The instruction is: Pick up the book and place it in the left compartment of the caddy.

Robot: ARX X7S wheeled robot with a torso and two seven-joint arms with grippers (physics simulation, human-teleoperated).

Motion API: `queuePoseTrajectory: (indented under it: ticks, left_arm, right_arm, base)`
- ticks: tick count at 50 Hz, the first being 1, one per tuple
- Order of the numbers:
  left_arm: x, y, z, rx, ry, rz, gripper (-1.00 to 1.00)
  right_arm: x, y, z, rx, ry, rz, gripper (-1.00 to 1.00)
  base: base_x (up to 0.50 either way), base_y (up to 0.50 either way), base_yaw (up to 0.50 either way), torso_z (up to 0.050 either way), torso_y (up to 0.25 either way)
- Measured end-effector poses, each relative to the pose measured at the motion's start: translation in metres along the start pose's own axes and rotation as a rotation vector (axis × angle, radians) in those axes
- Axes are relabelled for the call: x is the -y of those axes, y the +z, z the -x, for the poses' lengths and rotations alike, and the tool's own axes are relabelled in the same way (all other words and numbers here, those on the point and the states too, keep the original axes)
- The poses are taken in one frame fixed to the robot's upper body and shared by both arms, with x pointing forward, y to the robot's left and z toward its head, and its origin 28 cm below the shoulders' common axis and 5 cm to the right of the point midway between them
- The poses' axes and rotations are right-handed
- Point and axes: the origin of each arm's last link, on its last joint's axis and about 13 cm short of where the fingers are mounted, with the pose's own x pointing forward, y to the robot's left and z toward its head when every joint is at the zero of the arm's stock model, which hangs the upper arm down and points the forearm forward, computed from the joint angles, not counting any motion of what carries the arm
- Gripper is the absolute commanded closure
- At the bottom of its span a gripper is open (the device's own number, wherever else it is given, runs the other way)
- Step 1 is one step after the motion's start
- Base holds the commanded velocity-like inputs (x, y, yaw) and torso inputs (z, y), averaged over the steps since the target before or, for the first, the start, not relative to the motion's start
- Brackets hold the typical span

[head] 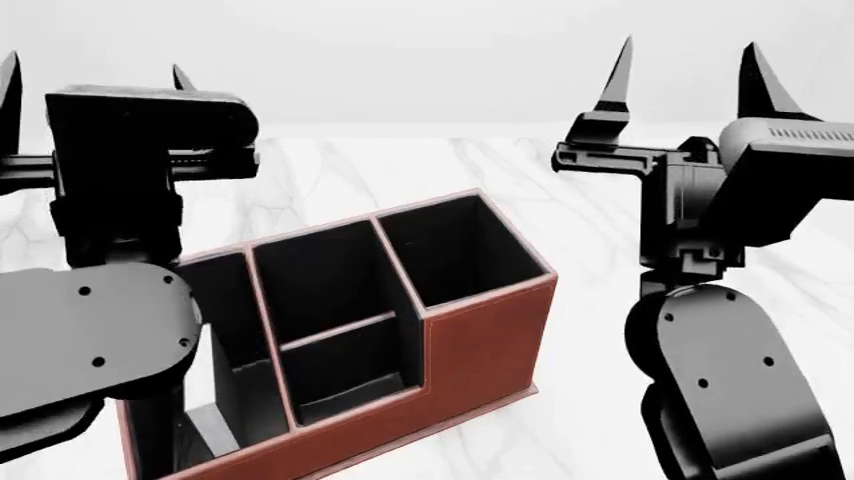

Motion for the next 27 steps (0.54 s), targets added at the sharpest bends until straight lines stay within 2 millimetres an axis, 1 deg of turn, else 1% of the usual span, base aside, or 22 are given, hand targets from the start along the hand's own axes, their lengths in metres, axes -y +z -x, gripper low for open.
queuePoseTrajectory:
  ticks: [13, 21, 27]
  left_arm:
    - [0.003, 0.003, -0.009, 0.165, 0.003, 0.0, -1.0]
    - [0.003, 0.009, -0.019, 0.222, 0.008, 0.002, -1.0]
    - [0.002, 0.012, -0.023, 0.245, 0.015, 0.004, -1.0]
  right_arm:
    - [-0.005, 0.017, -0.005, 0.09, 0.038, -0.034, -1.0]
    - [-0.009, 0.031, -0.013, 0.137, 0.054, -0.052, -1.0]
    - [-0.011, 0.038, -0.017, 0.163, 0.061, -0.063, -1.0]
  base:
    - [0.0, 0.0, 0.0, 0.0, 0.0]
    - [0.0, 0.0, 0.0, 0.0, 0.0]
    - [0.0, 0.0, 0.0, 0.0, 0.0]
